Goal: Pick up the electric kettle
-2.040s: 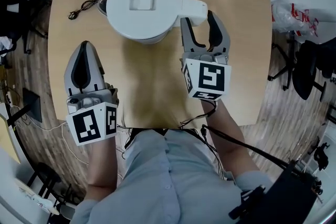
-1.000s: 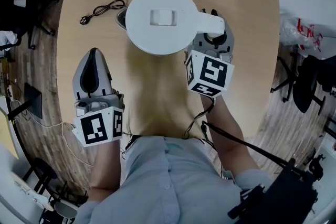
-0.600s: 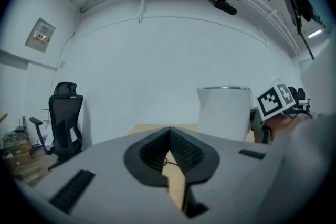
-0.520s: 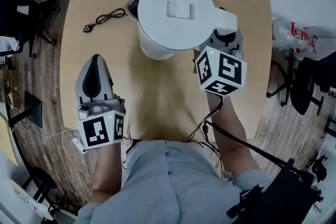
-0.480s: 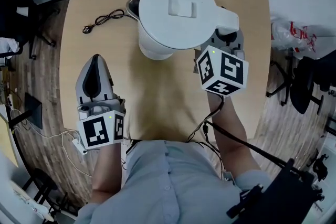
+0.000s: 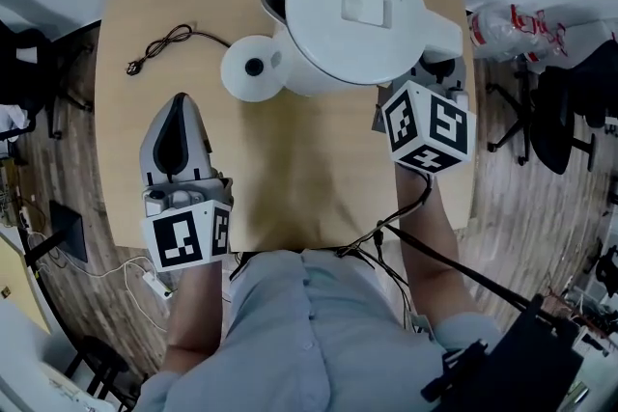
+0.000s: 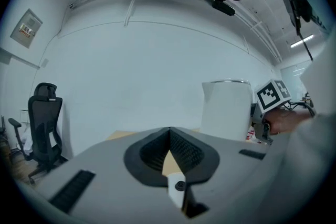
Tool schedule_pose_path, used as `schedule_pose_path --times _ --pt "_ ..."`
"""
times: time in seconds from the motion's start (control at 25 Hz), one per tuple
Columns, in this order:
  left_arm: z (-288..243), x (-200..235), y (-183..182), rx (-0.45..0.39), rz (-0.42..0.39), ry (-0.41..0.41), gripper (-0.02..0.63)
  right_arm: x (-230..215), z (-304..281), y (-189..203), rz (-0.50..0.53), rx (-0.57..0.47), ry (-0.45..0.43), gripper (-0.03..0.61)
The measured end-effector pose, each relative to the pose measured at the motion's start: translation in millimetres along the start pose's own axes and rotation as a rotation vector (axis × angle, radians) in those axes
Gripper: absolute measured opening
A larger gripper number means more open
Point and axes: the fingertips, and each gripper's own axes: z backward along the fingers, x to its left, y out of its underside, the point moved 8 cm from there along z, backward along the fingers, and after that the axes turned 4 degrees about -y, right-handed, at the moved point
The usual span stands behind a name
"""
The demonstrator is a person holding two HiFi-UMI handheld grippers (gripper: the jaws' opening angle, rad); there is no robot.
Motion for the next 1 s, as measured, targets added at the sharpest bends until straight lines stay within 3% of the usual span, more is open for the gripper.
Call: schedule_pose_path --times 0.48,1.0 --pt "8 -54 1 0.030 -0.048 0.097 -0.002 -62 51 70 -0.021 0.073 0.085 0.089" --pt "9 -62 2 0.046 -0.070 0.103 -0.002 -66 57 102 0.003 0.058 0.059 0.095"
